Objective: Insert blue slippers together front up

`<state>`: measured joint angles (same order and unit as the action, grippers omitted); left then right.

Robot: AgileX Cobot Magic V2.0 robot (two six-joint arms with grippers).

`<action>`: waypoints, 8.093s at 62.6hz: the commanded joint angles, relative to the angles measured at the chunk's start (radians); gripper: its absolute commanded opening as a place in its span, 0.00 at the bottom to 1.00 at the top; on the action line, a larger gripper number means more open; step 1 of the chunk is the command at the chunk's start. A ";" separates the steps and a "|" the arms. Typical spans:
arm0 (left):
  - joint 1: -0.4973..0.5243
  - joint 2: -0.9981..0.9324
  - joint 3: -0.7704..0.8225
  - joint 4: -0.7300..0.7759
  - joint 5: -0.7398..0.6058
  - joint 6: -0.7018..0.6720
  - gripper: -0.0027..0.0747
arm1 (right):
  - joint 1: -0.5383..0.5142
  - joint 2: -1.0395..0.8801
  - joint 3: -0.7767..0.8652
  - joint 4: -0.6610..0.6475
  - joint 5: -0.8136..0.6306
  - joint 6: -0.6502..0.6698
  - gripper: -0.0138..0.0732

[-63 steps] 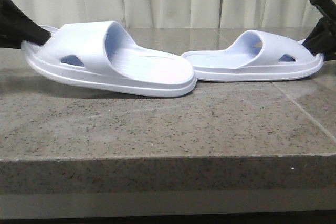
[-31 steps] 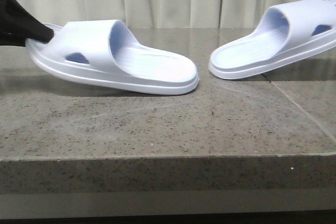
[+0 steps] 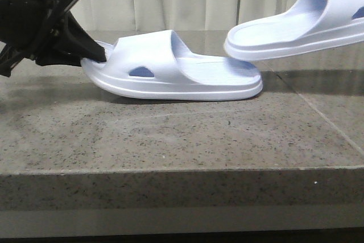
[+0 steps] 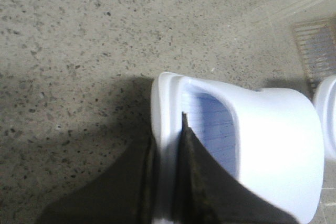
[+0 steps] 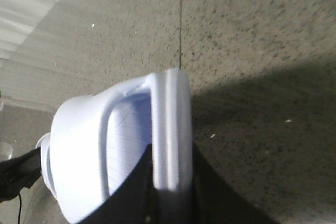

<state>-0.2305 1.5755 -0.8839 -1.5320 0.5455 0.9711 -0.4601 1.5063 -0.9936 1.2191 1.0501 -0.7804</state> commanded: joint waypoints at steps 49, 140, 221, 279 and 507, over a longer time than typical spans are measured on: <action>-0.007 0.036 -0.023 -0.031 0.067 0.005 0.01 | 0.838 0.049 0.077 0.187 -0.606 -0.034 0.02; -0.004 0.025 -0.027 0.000 0.075 0.005 0.07 | 0.247 -0.159 0.079 -0.096 -0.324 -0.035 0.66; -0.004 -0.853 -0.066 1.734 0.356 -1.142 0.56 | 0.482 -0.737 0.080 -1.065 -0.049 0.685 0.66; -0.004 -1.115 0.217 1.657 0.194 -1.152 0.11 | 0.500 -0.950 0.233 -1.044 -0.080 0.709 0.23; 0.169 -1.594 0.893 1.446 -0.616 -0.979 0.01 | 0.500 -0.950 0.233 -1.037 -0.067 0.709 0.02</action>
<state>-0.0540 -0.0040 0.0021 -0.0859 0.0053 -0.0112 0.0375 0.5527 -0.7352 0.1747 1.0333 -0.0691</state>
